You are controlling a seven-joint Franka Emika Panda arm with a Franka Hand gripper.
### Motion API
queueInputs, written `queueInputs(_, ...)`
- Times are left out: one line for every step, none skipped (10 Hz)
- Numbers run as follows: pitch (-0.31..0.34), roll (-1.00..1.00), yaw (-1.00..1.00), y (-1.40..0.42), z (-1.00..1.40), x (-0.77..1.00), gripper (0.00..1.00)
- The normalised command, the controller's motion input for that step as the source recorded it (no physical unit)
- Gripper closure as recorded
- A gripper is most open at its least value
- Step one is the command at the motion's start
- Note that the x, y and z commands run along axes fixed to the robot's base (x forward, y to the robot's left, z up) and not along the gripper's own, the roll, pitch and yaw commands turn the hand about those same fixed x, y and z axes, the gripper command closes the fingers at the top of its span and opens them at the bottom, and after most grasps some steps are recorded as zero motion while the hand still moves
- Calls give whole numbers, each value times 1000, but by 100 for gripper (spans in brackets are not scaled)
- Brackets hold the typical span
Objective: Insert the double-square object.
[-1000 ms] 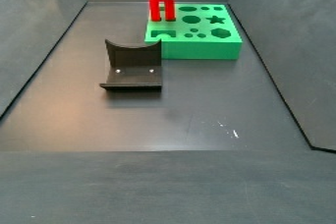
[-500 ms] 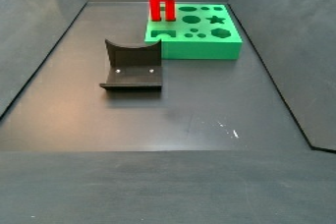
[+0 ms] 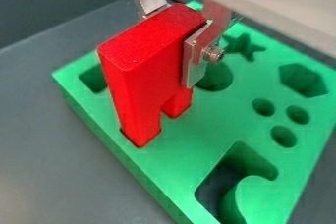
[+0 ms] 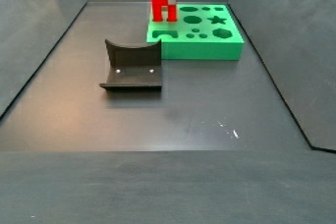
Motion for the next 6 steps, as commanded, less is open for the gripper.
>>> queueInputs(-84, 0, 103, 0, -334, -6, 100)
queueInputs(-91, 0, 80, 0, -360, 0, 100)
queueInputs(-51, 0, 60, 0, -334, 0, 100)
queueInputs(-37, 0, 49, 0, -309, 0, 100)
queueInputs(-59, 0, 26, 0, -337, 0, 100)
queueInputs(-53, 9, 0, 0, -200, 0, 100)
